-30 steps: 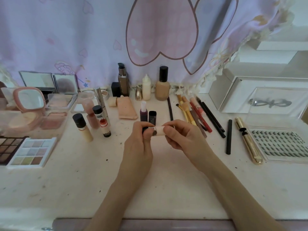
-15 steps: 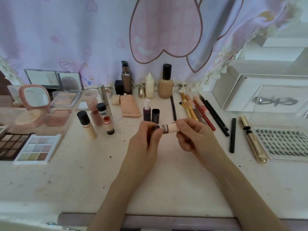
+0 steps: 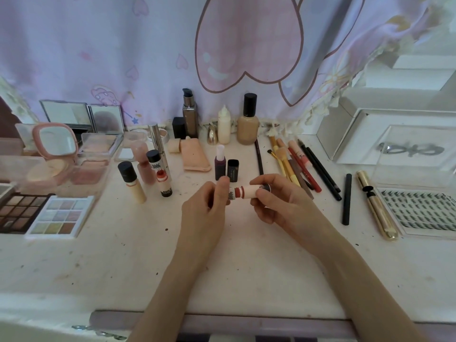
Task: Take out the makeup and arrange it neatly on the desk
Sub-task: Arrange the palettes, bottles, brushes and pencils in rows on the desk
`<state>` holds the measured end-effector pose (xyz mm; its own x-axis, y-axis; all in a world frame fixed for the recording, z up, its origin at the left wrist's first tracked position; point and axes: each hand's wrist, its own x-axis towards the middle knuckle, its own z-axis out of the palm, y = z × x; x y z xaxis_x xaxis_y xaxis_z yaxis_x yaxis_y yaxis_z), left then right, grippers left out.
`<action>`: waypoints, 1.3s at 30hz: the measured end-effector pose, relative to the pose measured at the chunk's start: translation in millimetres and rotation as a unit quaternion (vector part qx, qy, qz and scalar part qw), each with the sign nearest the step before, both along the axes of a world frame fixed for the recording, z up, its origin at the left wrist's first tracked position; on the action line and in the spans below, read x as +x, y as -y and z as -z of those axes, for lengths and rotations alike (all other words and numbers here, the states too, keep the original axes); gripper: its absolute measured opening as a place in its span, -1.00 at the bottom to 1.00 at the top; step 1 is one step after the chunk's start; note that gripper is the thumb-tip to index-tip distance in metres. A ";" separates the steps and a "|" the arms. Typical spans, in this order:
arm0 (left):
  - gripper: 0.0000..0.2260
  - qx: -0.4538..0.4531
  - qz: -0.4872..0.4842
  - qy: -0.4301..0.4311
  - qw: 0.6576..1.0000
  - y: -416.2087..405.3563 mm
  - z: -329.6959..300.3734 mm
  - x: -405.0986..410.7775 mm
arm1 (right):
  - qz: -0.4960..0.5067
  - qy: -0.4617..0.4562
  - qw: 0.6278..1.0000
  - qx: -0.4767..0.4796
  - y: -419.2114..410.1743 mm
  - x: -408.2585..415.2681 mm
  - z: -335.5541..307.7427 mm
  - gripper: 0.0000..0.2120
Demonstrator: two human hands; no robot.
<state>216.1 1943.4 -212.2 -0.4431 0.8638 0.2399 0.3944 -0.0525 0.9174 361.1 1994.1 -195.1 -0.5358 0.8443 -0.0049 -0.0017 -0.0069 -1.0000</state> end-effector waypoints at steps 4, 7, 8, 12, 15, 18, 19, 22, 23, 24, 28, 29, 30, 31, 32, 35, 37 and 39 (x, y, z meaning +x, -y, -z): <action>-0.68 0.004 -0.014 0.012 1.000 1.8 -2.2 0.6 | 0.004 0.010 1.000 -0.001 -0.2 0.7 -0.9 -0.87; -0.90 0.034 -0.014 0.012 0.999 3.8 -4.4 -1.0 | 0.003 0.036 0.999 0.021 0.4 0.1 -1.5 -0.87; -0.91 0.051 -0.011 0.016 0.999 4.7 -5.6 -1.9 | -0.002 0.049 0.998 0.031 1.1 -0.6 -1.7 -0.87; -0.75 0.111 -0.003 0.049 0.993 8.0 -11.3 -4.7 | -0.041 0.094 0.992 0.075 4.4 -2.9 -2.8 -0.82; -0.66 0.148 0.008 0.081 0.986 9.0 -13.8 -4.8 | -0.058 0.103 0.990 0.082 5.7 -3.4 -3.7 -0.80; -0.68 0.160 0.011 0.092 0.983 9.3 -12.9 -5.3 | -0.065 0.113 0.987 0.089 5.2 -3.4 -3.9 -0.81; -0.69 0.162 0.009 0.095 0.982 9.7 -12.5 -5.6 | -0.064 0.119 0.986 0.097 4.8 -3.4 -3.5 -0.82; -0.74 0.161 0.002 0.119 0.980 10.1 -12.1 -5.8 | -0.046 0.124 0.985 0.111 3.6 -3.6 -2.1 -0.80; -0.75 0.159 0.003 0.123 0.980 10.0 -12.6 -5.2 | -0.041 0.122 0.985 0.113 3.2 -3.8 -1.8 -0.79; -0.76 0.158 0.007 0.124 0.980 10.2 -13.2 -4.3 | -0.036 0.121 0.986 0.112 3.0 -4.1 -1.5 -0.80; -0.74 0.156 0.023 0.121 0.980 11.1 -15.2 -3.2 | -0.022 0.127 0.985 0.115 3.8 -5.7 0.1 -0.84; -0.73 0.157 0.023 0.117 0.980 11.3 -15.4 -3.6 | -0.019 0.129 0.984 0.122 4.5 -6.3 0.6 -0.83; -0.72 0.157 0.024 0.110 0.981 11.4 -15.3 -4.0 | -0.019 0.130 0.983 0.129 5.3 -7.1 1.0 -0.82; -0.71 0.156 0.026 0.104 0.982 11.1 -15.1 -4.2 | -0.020 0.131 0.982 0.134 6.2 -7.8 1.5 -0.82; -0.71 0.155 0.028 0.104 0.982 10.8 -14.6 -4.3 | -0.022 0.131 0.982 0.136 6.8 -8.4 2.0 -0.82; -0.75 0.144 0.037 0.106 0.983 8.6 -12.7 -5.3 | -0.017 0.127 0.983 0.129 6.8 -8.5 2.4 -0.83; -0.76 0.130 0.040 0.085 0.987 8.6 -12.2 -7.4 | -0.014 0.125 0.985 0.120 6.8 -9.2 2.5 -0.83; -0.72 0.124 0.039 0.053 0.990 11.1 -12.9 -11.1 | -0.016 0.118 0.986 0.113 9.0 -12.3 1.9 -0.82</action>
<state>205.0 1932.3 -199.4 -0.4119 0.8165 0.4046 0.2829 -0.3075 0.9085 348.8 1985.1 -197.0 -0.5683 0.8211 0.0527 0.2286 0.2191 -0.9485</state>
